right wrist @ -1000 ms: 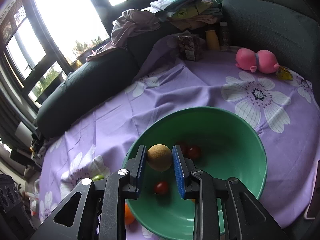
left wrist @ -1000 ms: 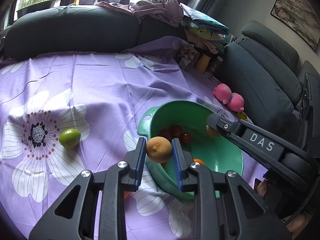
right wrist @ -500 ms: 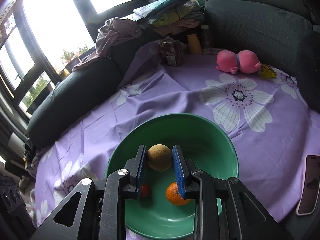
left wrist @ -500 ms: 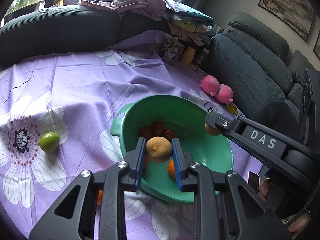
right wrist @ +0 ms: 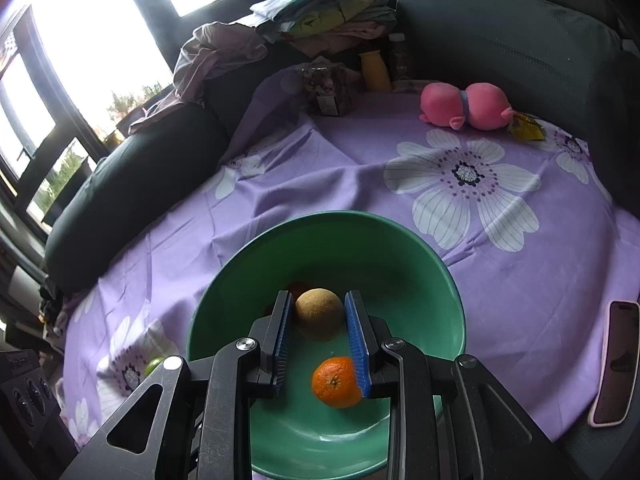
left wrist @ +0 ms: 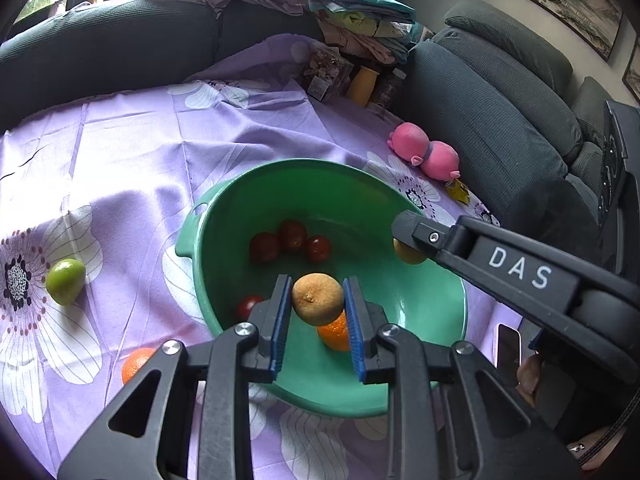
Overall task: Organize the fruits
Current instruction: 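Lower the potato into the basin and open the right gripper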
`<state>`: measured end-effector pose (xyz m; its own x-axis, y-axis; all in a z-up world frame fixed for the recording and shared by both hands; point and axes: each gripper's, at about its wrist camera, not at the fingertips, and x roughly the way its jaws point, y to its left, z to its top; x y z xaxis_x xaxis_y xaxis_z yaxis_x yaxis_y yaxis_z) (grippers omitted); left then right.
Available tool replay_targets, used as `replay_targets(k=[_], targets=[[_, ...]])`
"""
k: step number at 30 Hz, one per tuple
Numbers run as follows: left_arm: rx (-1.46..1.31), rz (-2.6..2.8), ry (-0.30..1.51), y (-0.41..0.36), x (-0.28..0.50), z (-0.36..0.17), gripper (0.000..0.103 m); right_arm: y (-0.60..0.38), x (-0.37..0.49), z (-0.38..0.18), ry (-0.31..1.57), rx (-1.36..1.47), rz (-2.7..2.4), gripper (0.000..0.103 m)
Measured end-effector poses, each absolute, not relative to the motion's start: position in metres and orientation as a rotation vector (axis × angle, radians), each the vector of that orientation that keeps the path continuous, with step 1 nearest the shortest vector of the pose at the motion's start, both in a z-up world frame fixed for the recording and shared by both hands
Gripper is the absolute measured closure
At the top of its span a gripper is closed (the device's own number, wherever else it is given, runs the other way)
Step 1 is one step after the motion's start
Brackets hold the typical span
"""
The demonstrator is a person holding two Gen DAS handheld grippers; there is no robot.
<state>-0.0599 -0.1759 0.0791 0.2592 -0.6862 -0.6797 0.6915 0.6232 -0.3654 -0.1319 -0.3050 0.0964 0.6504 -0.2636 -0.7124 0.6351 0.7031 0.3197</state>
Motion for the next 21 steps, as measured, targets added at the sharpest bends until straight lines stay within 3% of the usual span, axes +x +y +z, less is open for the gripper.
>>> replay_targets(k=[21], targets=[[0.056,-0.909,0.937,-0.185,-0.059,0.067,0.077,-0.311,-0.129,0.08,0.745,0.613,-0.584,0.073]])
